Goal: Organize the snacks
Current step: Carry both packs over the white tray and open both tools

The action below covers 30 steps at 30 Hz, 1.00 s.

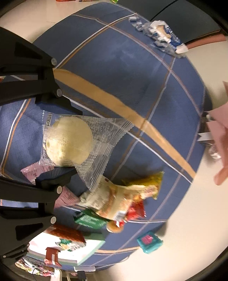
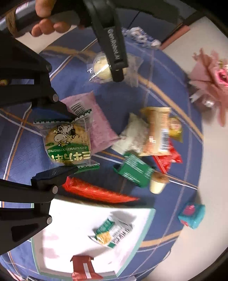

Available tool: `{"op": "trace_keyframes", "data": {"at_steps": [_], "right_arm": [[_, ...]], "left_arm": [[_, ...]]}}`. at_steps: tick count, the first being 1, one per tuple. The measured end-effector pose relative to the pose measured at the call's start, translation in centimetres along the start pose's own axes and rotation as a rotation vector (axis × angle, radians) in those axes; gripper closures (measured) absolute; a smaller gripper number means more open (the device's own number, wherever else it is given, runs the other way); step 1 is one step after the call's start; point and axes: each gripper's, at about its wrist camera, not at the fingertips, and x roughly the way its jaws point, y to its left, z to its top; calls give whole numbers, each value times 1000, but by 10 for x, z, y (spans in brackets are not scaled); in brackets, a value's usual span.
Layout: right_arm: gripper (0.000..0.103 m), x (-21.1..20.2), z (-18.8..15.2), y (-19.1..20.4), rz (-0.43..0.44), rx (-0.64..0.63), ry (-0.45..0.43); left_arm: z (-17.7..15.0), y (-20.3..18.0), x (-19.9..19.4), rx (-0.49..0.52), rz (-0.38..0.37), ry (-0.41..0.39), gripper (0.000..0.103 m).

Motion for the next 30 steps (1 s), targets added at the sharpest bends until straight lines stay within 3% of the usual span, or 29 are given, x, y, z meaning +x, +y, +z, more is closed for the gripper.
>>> {"op": "trace_keyframes", "data": {"at_steps": [6, 11, 17, 23, 30], "right_arm": [[51, -33, -1, -14, 11, 31, -58], [51, -40, 3, -31, -39, 88, -62], [51, -51, 0, -80, -142, 204, -75], [51, -64, -18, -149, -235, 354, -48], [51, -73, -36, -206, -291, 477, -29]], "left_arm": [[3, 4, -13, -14, 12, -48, 47], [3, -3, -24, -20, 33, -93, 47], [-2, -24, -34, 15, 27, -125, 47], [-20, -77, -36, 150, -32, -116, 47], [-61, -165, -29, 381, -96, -72, 47]]}}
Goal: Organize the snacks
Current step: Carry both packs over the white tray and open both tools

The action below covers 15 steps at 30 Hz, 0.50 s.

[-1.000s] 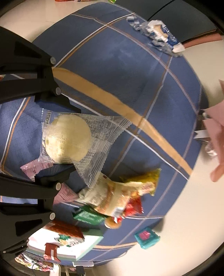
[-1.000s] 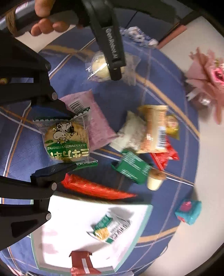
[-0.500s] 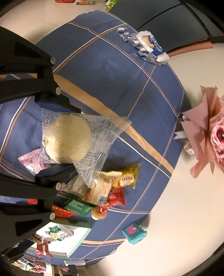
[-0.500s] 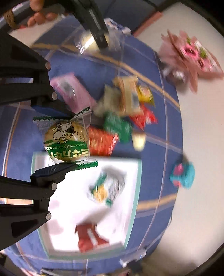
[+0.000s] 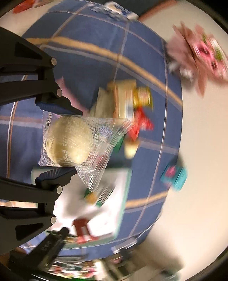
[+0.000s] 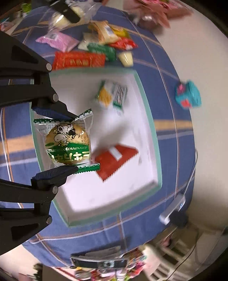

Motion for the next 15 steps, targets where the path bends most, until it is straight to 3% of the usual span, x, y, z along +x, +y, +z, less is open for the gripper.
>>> {"op": "trace_keyframes", "data": {"at_steps": [7, 15], "right_arm": [[51, 9, 5, -42, -25, 74, 11], [51, 22, 9, -80, -45, 145, 28]], "left_arm": [[-11, -74, 17, 163, -40, 40, 47], [-11, -105, 35, 205, -42, 56, 47]]}}
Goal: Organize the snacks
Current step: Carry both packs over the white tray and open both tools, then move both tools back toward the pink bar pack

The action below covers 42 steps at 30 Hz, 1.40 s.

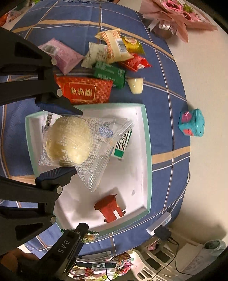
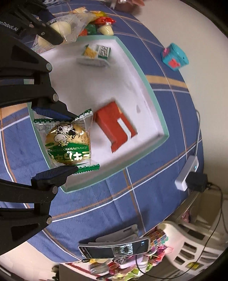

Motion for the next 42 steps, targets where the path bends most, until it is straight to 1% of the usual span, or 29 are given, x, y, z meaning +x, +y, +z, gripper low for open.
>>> {"op": "trace_keyframes", "data": {"at_steps": [3, 5, 7, 9, 10, 11, 13, 15, 19, 21, 23, 25, 27, 29, 33, 34, 35, 38, 42], "right_arm": [[50, 3, 1, -5, 4, 13, 7], [48, 3, 2, -6, 7, 21, 2], [46, 3, 3, -7, 10, 28, 0], [42, 2, 2, -6, 12, 24, -1], [36, 1, 2, -6, 12, 23, -1], [34, 0, 1, -5, 10, 19, -3], [34, 0, 2, -2, 7, 6, -3], [33, -2, 1, 2, 5, -7, -4], [20, -6, -4, 12, 9, -35, -7], [19, -10, -7, 20, 4, -61, -11], [14, -13, -11, 29, 8, -85, -17], [10, -18, -14, 38, 26, -109, -24], [7, -23, -18, 48, 44, -129, -31], [4, -28, -22, 59, 60, -155, -39], [0, -33, -29, 77, 81, -190, -46], [0, -33, -30, 81, 91, -194, -45], [0, -34, -32, 85, 100, -196, -41], [0, -35, -36, 98, 115, -204, -33], [0, -43, -41, 114, 120, -236, -50]], "left_arm": [[1, -7, 3, 9, 0, -1, 47], [2, -9, 5, 13, -5, 2, 46], [2, -11, 5, 19, 6, 4, 41], [2, -9, 4, 16, 16, -5, 32], [2, -7, 3, 9, 14, -6, 31], [3, -5, 1, 1, 10, -6, 31], [4, 0, 0, -14, 15, -4, 30], [4, 8, 0, -38, 28, 1, 24], [5, 33, -1, -110, 75, 7, 19], [5, 48, -2, -145, 116, 4, 15], [5, 65, -3, -177, 157, 4, 14], [4, 82, -3, -205, 190, 10, 14], [3, 99, -4, -226, 220, 19, 8], [0, 112, -5, -239, 242, 24, 8], [-5, 137, -7, -272, 260, 31, 7], [-6, 143, -8, -286, 263, 31, 5], [-8, 150, -9, -301, 266, 31, 1], [-10, 164, -13, -330, 269, 21, 0], [-13, 177, -17, -350, 251, 14, 0]]}}
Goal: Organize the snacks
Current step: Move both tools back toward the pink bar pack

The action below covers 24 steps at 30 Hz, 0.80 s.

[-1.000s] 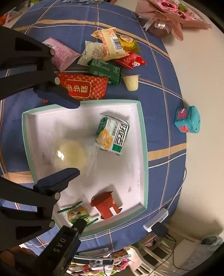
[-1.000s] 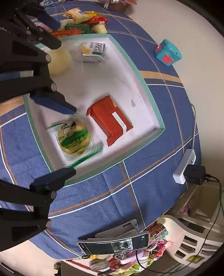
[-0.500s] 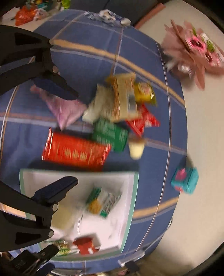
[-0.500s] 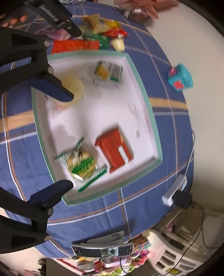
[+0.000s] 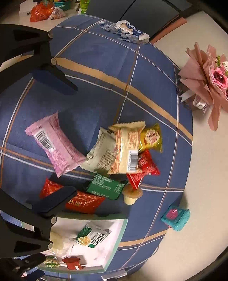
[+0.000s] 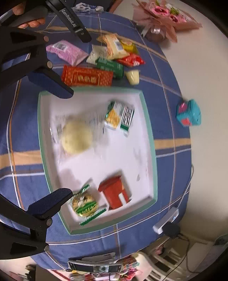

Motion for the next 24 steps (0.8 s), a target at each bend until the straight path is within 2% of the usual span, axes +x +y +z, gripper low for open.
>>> {"op": "trace_keyframes", "data": {"at_steps": [16, 24], "right_arm": [[0, 14, -10, 82, 66, -109, 62], [0, 36, -20, 102, 43, -142, 126]], "left_arm": [[2, 54, 12, -68, -32, 49, 0], [-2, 50, 35, -39, -49, 124, 0]]}}
